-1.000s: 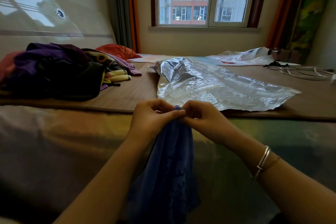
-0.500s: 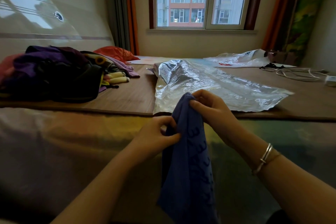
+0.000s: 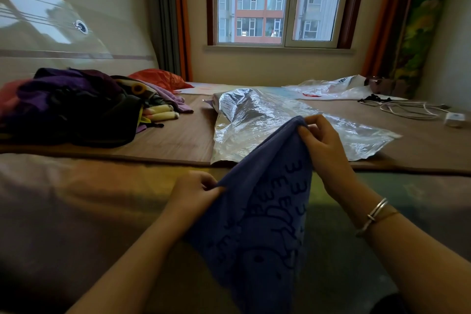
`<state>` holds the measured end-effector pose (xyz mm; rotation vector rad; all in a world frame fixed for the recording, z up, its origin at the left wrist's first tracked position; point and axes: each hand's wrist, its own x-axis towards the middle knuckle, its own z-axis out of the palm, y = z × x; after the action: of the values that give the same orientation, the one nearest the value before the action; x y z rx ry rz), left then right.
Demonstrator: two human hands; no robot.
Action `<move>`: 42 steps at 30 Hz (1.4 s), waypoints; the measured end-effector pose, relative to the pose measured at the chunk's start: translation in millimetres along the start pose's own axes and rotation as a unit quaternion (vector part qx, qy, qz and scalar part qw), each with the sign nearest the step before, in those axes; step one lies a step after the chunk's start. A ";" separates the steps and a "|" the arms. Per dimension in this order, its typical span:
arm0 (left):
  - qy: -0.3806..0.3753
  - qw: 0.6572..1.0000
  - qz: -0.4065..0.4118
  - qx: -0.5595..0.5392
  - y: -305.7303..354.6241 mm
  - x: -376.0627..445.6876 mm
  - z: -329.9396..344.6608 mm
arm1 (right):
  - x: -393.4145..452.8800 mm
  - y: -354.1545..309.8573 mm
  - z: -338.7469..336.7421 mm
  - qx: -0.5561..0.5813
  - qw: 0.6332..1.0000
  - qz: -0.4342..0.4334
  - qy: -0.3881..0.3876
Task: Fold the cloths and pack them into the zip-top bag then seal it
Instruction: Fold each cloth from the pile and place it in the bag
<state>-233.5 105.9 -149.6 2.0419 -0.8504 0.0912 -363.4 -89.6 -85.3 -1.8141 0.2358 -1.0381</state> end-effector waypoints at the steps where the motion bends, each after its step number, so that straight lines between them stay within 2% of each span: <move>1: 0.016 1.000 -0.007 -0.019 2.7 0.2 -7.3 | 1.1 1.1 -2.1 -0.008 1.000 -0.004 0.013; 8: 0.064 0.992 0.095 -0.049 22.7 -4.4 -49.4 | 4.7 2.7 -6.9 -0.043 0.997 -0.033 0.051; 14: 0.069 0.970 0.216 0.092 24.8 -10.8 -77.9 | -3.0 -6.9 -6.4 -0.082 0.986 -0.124 0.081; 18: 0.042 0.965 0.212 0.145 38.7 -4.9 -109.9 | -6.2 -15.5 -9.9 -0.110 0.977 -0.170 0.068; 20: 0.016 0.958 0.234 0.167 44.8 -3.5 -124.8 | -7.0 -23.5 -12.3 -0.102 0.970 -0.199 0.092; 23: 0.048 0.944 0.283 0.160 51.2 -3.3 -142.3 | -6.4 -31.7 -14.0 -0.089 0.968 -0.213 0.100; 25: 0.044 0.942 0.275 0.189 57.3 -4.5 -148.8 | -7.7 -28.6 -14.5 -0.103 0.968 -0.205 0.097; 28: -0.006 0.953 0.233 0.193 61.3 -2.3 -152.6 | -8.1 -23.4 -16.5 -0.099 0.968 -0.202 0.111; 33: -0.094 0.949 0.122 0.276 57.0 6.8 -162.3 | -5.6 -17.0 -22.4 -0.143 0.965 -0.184 0.123; 35: -0.074 0.932 0.089 0.343 51.8 12.1 -161.7 | -2.9 -19.9 -23.9 -0.200 0.951 -0.191 0.140; 38: 0.019 0.896 0.090 0.435 52.0 22.2 -154.6 | 8.3 -28.6 -23.9 -0.225 0.944 -0.182 0.159; 41: 0.111 0.921 0.078 0.366 57.7 38.5 -150.2 | 32.0 -36.3 -21.1 -0.179 0.958 -0.146 0.169; 42: 0.143 0.920 0.069 0.360 59.0 46.8 -148.8 | 42.6 -38.3 -18.4 -0.168 0.961 -0.135 0.171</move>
<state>-196.6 173.1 -1.6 2.5418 -0.8440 0.8742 -361.6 -107.3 -27.9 -1.9958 0.4013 -1.5869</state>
